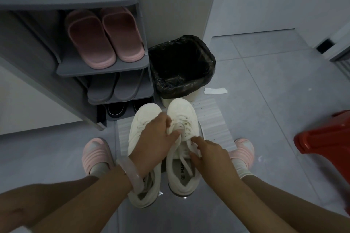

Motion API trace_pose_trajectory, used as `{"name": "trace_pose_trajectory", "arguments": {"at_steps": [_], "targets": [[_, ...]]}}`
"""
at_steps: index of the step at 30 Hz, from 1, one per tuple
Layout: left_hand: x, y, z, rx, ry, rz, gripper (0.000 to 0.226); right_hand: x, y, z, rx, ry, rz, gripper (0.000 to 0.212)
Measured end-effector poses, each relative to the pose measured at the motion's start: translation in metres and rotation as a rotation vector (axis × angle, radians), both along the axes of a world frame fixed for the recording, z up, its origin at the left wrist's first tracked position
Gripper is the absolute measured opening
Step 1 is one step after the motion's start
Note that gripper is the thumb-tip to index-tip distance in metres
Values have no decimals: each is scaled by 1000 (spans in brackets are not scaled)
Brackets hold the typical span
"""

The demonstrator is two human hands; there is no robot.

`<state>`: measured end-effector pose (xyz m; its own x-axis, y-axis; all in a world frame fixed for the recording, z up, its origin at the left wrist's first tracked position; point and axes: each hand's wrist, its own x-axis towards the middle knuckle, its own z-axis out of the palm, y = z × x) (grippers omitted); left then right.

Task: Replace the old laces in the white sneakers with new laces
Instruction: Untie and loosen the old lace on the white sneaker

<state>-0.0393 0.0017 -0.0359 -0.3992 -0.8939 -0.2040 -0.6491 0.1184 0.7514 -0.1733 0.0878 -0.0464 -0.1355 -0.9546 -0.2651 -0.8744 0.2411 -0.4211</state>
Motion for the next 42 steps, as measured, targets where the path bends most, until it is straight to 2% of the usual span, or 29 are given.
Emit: {"name": "trace_pose_trajectory", "arguments": {"at_steps": [1, 3, 7, 10, 12, 13, 15, 17, 21, 23, 25, 28, 30, 33, 34, 36, 38, 40, 42], "targets": [[1, 1, -2, 89, -10, -7, 16, 0, 0, 0, 3, 2, -3, 39], [4, 7, -9, 127, -45, -58, 19, 1, -1, -1, 4, 6, -5, 39], [-1, 14, -10, -36, -83, -84, 22, 1, -1, 1, -5, 18, 6, 35], [-1, -3, 6, -209, 8, 109, 21, 2, -1, 3, 0, 20, -3, 34], [2, -11, 12, -166, 88, 178, 11, 2, -1, 2, 0, 21, -6, 33], [3, -8, 12, -59, 101, 155, 7, 2, -2, 2, 1, 22, -5, 33], [1, 5, 3, 137, 23, 24, 14, 2, -2, 2, -3, 27, -4, 32], [-1, 16, -8, 103, -61, -69, 18, 2, -3, 0, -6, 29, 1, 31], [-2, 14, -15, -64, -93, -86, 25, 3, -3, 0, -11, 36, 2, 30], [-4, 12, -8, -112, -60, -35, 25, 3, -2, 2, -13, 26, -2, 30], [-2, 1, 12, -199, 7, 128, 26, 3, -2, 3, -4, 28, -5, 32], [11, -24, 41, -307, 222, 390, 20, 3, -2, 1, -7, 23, -1, 30], [16, -28, 49, -305, 297, 428, 23, 3, -2, 0, -21, 17, -6, 30], [13, -23, 48, -196, 356, 328, 30, 2, -3, -1, -14, 23, 2, 31], [12, -22, 45, -175, 302, 247, 25, 2, -3, 0, -8, 23, 7, 32], [14, -23, 35, -222, -39, -20, 11, -1, -4, 2, 4, 17, -10, 35], [19, -20, 25, -213, -372, -261, 23, -6, -8, 3, -57, 3, -77, 34], [20, -14, 17, -126, -495, -339, 49, -8, -11, 2, -136, -48, -93, 30], [18, -9, 15, -204, -482, -283, 54, -9, -14, -2, -169, -114, -21, 32]]}}
